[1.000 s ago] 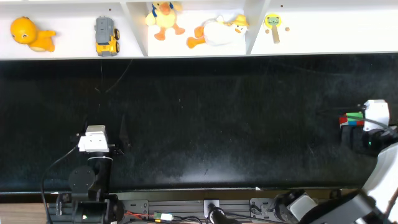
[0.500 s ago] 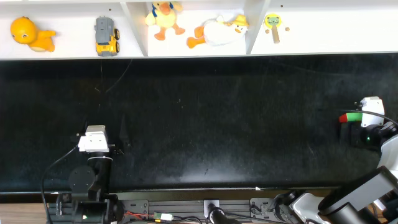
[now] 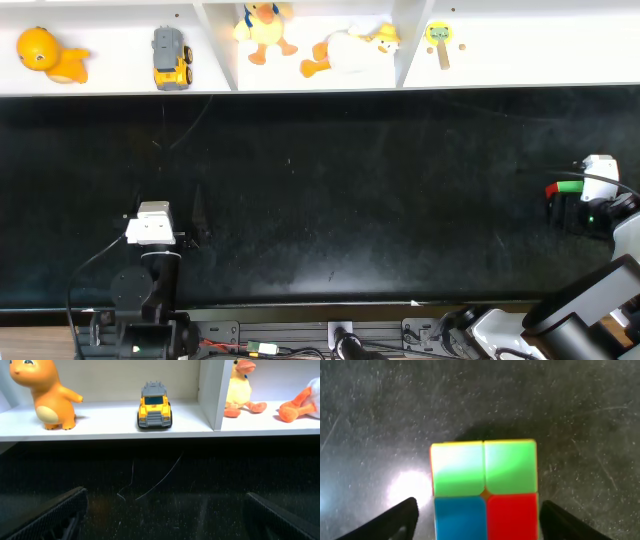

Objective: Store Toys

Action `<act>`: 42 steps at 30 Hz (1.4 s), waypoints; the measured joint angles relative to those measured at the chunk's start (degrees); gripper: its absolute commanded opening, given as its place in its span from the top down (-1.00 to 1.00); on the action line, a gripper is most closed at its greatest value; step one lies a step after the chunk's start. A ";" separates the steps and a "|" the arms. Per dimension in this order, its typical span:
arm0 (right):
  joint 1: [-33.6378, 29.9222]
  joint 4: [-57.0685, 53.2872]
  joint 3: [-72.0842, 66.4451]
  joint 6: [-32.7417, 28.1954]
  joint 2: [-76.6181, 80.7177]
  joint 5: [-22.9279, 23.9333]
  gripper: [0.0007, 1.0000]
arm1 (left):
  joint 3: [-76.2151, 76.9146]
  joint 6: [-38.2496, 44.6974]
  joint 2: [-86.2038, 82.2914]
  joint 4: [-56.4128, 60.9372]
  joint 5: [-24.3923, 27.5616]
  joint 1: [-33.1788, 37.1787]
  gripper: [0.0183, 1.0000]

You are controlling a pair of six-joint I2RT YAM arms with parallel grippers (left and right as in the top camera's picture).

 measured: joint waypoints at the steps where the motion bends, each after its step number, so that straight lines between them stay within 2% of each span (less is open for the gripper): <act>1: 0.02 0.37 0.00 0.55 0.00 -0.39 -0.44 | 0.00 0.00 0.00 0.02 0.00 0.00 -1.00; 5: 0.00 1.29 0.00 2.14 0.00 -1.31 -0.14 | 0.00 0.00 0.00 0.00 0.00 0.00 -1.00; 14: 0.00 1.31 -0.02 3.65 0.00 -1.92 0.07 | 0.00 0.00 0.00 0.00 0.00 0.00 -1.00; 22: 0.52 1.20 0.00 4.81 -0.22 -1.86 0.08 | 0.00 0.00 0.00 0.00 0.00 0.00 -1.00; 28: 3.34 0.79 0.90 5.57 -2.84 -1.97 0.07 | 0.00 0.02 0.00 0.00 0.00 0.00 -1.00; 42: 10.19 0.70 19.45 11.13 -0.92 -2.80 0.08 | 0.00 0.00 0.00 0.00 0.00 0.00 -1.00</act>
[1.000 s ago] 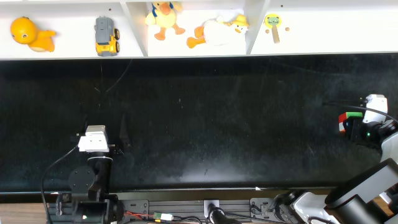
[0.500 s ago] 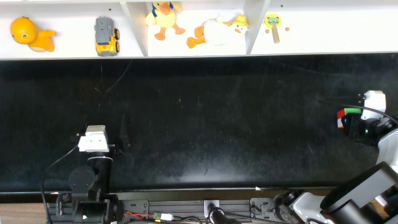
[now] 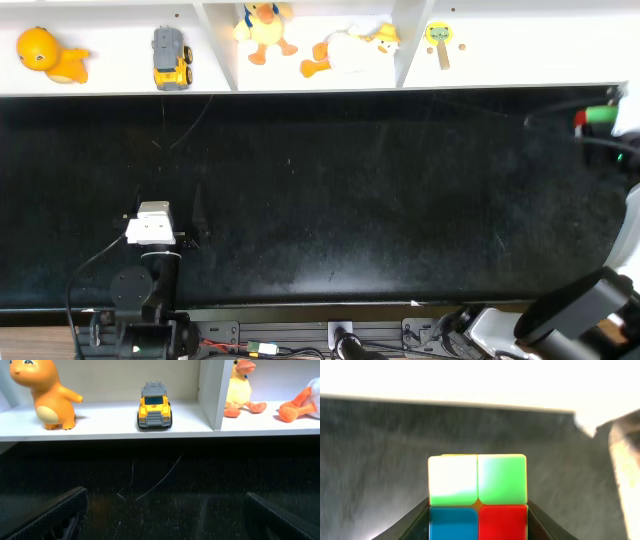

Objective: Store Toys

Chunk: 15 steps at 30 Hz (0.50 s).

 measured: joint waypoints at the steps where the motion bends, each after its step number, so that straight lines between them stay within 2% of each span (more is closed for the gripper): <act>1: 0.66 -0.44 2.10 0.59 1.14 -0.02 0.09 | 0.00 0.02 0.00 0.00 0.00 0.00 -1.00; 15: 10.19 -3.30 20.81 6.47 17.09 -0.44 0.09 | 0.00 0.02 0.00 0.00 0.02 0.00 -1.00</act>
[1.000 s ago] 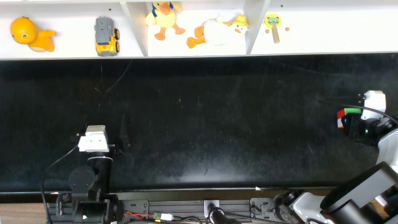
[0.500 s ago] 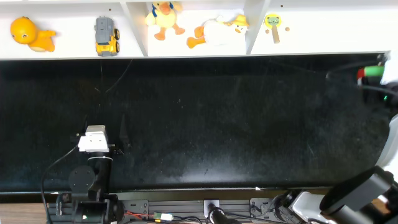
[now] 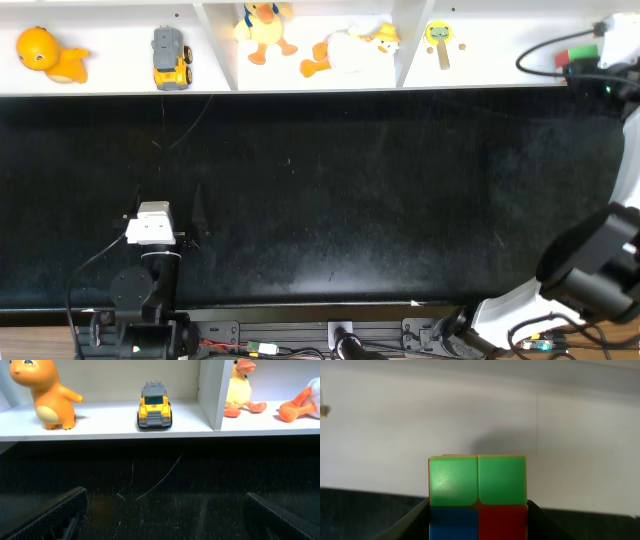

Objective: Store Toys

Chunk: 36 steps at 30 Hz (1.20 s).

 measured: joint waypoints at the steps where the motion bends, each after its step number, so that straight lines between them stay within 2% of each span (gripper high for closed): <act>1: 0.39 -0.04 1.11 0.39 0.92 -0.02 0.08 | 0.00 0.00 0.00 0.00 -0.02 0.00 -1.00; 12: 3.82 0.48 6.03 3.96 7.52 -0.02 0.06 | 0.00 0.00 0.00 0.00 -0.02 0.00 -1.00; 15: 4.17 0.57 6.03 4.33 8.81 -0.24 -0.01 | 0.00 -0.02 0.00 0.00 -0.02 0.00 -1.00; 16: 4.17 0.96 6.21 4.42 8.96 -0.33 -0.15 | 0.00 0.00 0.00 0.00 -0.02 0.00 -1.00; 17: 4.15 0.92 6.29 4.66 9.01 -0.37 -0.39 | 0.00 -0.02 0.00 0.00 -0.02 0.00 -1.00; 18: 4.15 0.79 6.29 4.96 9.01 -0.37 -0.79 | 0.00 0.00 0.00 0.00 -0.02 0.00 -1.00; 19: 4.13 0.72 6.29 5.16 9.01 -0.35 -0.99 | 0.00 0.00 0.00 0.00 -0.02 0.00 -1.00; 31: 4.11 1.86 5.27 5.44 8.61 1.99 -0.99 | 0.00 0.00 0.00 0.00 -0.02 0.00 -1.00; 36: 4.07 8.48 -7.72 5.44 1.31 4.02 -0.99 | 0.00 -0.02 0.00 0.00 -0.02 0.00 -1.00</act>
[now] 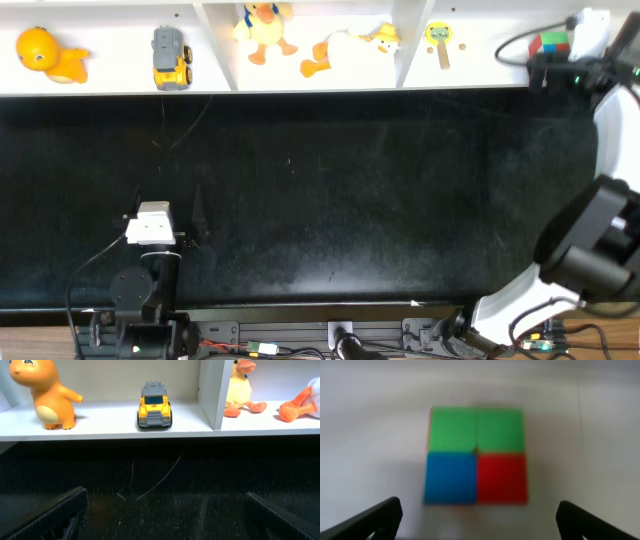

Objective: Store Toys

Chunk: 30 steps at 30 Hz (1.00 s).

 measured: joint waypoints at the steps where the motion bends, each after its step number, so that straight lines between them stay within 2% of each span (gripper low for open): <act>1: -0.02 0.57 -3.08 0.00 -2.27 0.37 -0.99 | 0.00 0.00 0.00 0.00 0.02 0.00 -1.00; 9: 2.34 5.57 -20.11 0.66 -20.37 2.01 -0.99 | 0.00 0.00 0.00 0.00 0.02 0.00 -1.00; 16: 14.64 19.23 -33.99 11.50 -32.79 9.51 -0.99 | 0.00 0.00 0.00 0.00 0.04 0.00 -0.99; 23: 26.49 27.30 -53.72 15.67 -51.25 12.98 -0.99 | 0.00 0.02 0.00 -0.02 0.17 0.00 -1.00; 30: 27.34 31.32 -71.14 16.72 -73.70 14.01 -0.99 | 0.00 0.02 0.00 -0.02 0.17 0.00 -1.00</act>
